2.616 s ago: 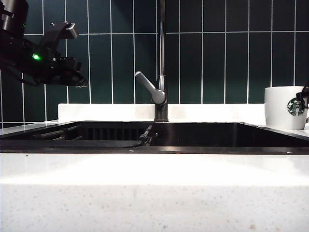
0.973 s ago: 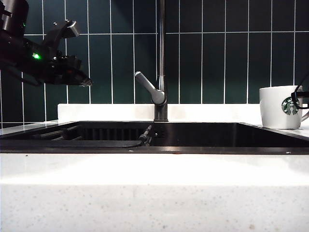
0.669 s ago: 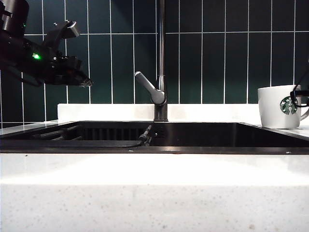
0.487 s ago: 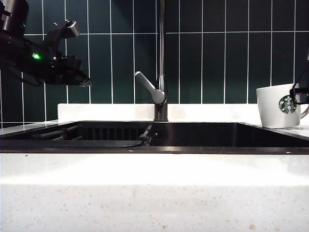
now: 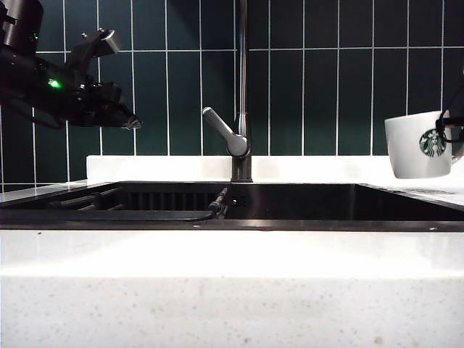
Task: Pick up the mug next to the sink, go to the faucet to get some water, pour the water into the sink, and finally put the mug back to its place.
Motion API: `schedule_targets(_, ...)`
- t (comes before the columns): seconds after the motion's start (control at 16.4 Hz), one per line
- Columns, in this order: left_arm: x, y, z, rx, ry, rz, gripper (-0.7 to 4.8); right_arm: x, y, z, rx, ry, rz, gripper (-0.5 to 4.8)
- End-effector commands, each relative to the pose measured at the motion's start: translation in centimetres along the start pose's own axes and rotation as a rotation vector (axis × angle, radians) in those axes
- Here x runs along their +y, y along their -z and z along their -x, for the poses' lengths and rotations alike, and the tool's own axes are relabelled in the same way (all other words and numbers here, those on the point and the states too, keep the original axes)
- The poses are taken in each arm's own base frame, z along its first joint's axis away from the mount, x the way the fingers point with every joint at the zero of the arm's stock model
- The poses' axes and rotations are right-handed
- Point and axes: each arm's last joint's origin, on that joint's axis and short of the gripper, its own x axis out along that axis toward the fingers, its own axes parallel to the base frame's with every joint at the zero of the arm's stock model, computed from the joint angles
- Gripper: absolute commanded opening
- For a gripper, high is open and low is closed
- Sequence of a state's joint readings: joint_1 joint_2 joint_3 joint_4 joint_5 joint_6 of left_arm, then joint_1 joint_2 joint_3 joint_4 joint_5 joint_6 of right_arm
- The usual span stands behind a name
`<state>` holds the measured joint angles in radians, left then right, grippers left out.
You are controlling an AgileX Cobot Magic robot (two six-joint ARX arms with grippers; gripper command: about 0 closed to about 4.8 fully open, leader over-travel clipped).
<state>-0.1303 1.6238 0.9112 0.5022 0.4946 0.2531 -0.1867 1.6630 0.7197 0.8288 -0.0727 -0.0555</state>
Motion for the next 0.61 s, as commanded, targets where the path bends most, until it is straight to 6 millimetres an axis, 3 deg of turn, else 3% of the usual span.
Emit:
schedule_targets(0.06,0.1,-0.4,-0.2,-0.037,0.023,-0.014,1.21,1.0,-1.7,0.0,-0.1,-0.082,-0.048,-0.01)
schedule_targets(0.3,1.2,-0.6,-2.4,-0.042,0.082,0.043,1.21,3.5,-3.0,0.1,-0.132,-0.203,-0.042,-0.01)
schedule_targets(0.61,3.2,-2.2,-5.9,-0.089,0.199,0.105,1.21,7.6,-6.0,-0.6,-0.082,-0.353,-0.035,-0.01)
